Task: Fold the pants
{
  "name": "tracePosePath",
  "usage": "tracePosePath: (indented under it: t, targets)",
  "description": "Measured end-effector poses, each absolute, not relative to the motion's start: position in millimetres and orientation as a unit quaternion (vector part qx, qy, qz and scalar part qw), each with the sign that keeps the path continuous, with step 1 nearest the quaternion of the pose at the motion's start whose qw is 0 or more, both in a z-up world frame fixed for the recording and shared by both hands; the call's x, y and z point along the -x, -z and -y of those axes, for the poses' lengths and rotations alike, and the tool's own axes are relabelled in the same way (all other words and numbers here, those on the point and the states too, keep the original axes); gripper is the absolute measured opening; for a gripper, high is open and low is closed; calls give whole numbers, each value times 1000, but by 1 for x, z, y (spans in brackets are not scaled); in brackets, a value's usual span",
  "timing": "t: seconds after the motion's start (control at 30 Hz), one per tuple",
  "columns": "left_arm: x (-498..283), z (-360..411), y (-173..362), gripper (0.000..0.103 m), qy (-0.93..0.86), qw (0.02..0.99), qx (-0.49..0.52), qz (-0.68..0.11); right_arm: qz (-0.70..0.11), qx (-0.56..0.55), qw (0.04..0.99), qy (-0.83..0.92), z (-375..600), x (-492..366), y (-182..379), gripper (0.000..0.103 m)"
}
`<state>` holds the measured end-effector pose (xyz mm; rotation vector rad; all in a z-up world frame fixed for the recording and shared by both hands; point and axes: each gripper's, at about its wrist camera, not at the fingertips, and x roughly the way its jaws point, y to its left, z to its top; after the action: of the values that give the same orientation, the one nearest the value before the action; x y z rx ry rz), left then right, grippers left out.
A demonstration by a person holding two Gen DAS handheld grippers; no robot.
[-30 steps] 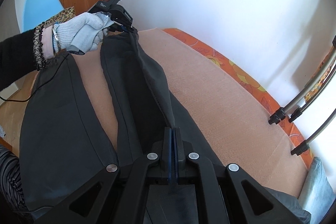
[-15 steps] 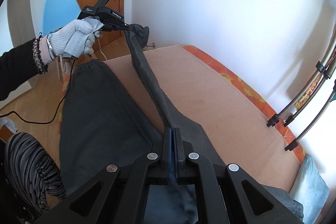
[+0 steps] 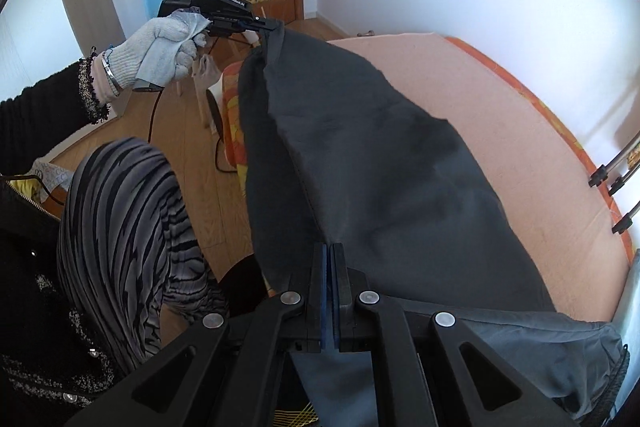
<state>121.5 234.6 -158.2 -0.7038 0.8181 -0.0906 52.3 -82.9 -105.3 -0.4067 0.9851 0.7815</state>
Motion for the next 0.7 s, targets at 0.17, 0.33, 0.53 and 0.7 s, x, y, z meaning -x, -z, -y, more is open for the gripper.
tracePosePath:
  t: [0.17,0.33,0.53,0.7]
  targets:
    - [-98,-238,180,5,51,845,327,-420,-500,198,760,-365,85,-38,129,0]
    - [-91,-239,172,46,52,848,320,-420,-515,217,742,-372,83,-39,131,4]
    - [-93,-247,167,52,37,855,310,-414,-489,175,757,-396,78,-60,95,37]
    - [-102,-259,187,52,13,840,344,-420,-453,155,777,-409,57,-105,69,37]
